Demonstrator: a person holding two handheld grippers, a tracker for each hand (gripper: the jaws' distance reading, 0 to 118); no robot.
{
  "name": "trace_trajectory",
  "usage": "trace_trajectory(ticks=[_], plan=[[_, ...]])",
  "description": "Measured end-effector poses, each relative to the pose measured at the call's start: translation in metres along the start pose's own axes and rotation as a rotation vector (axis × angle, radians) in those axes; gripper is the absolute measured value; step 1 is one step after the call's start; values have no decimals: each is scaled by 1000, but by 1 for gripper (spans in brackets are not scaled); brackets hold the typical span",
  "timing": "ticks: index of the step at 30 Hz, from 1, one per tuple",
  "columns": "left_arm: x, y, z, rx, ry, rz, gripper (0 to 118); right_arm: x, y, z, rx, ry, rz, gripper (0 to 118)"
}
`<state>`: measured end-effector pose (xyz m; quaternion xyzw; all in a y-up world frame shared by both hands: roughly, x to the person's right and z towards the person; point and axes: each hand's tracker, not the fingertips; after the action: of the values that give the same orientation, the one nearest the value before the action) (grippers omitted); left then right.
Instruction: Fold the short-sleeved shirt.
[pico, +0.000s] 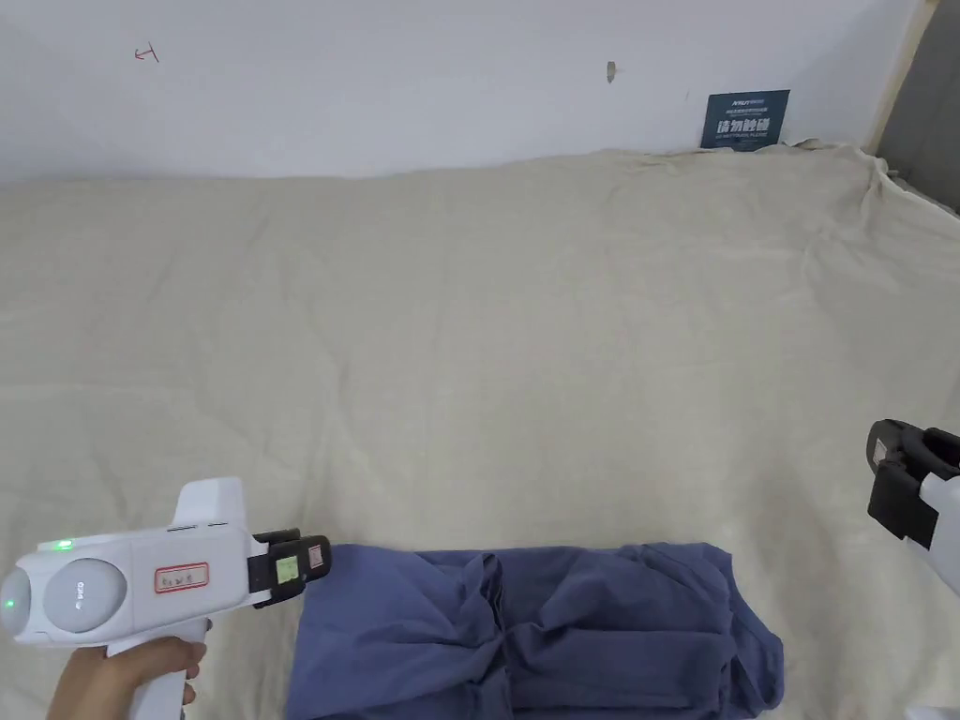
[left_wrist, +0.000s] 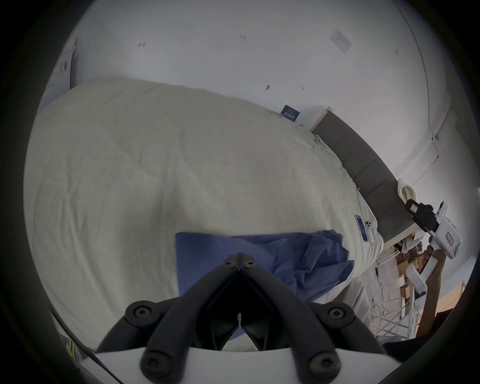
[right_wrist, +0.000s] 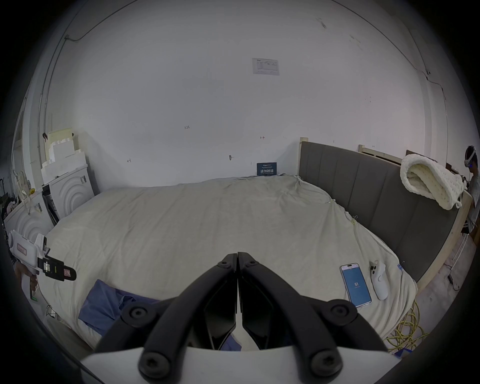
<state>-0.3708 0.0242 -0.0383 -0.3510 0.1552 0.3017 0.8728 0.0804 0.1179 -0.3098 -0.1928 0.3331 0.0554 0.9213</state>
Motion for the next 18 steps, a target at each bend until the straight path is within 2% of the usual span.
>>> trace_trajectory(ticks=[2,4,7,12,13,18], plan=[[-12,-3,-3,-58,-18,46,4,-2,0,-2,-2,2,2,0],[-26,-6,-11,-114,-40,85,22,-3,-1,-3,-9,6,6,0],[-49,-10,-26,-141,-26,100,63,-6,-1,-4,-15,9,11,0],[-60,-17,-49,-194,-2,137,95,-8,-1,-6,-24,10,19,0],[-50,-15,-45,-202,-2,145,99,-8,-1,-6,-25,10,19,0],[-50,-23,-64,-246,-5,141,100,-7,-1,-6,-25,6,18,0]])
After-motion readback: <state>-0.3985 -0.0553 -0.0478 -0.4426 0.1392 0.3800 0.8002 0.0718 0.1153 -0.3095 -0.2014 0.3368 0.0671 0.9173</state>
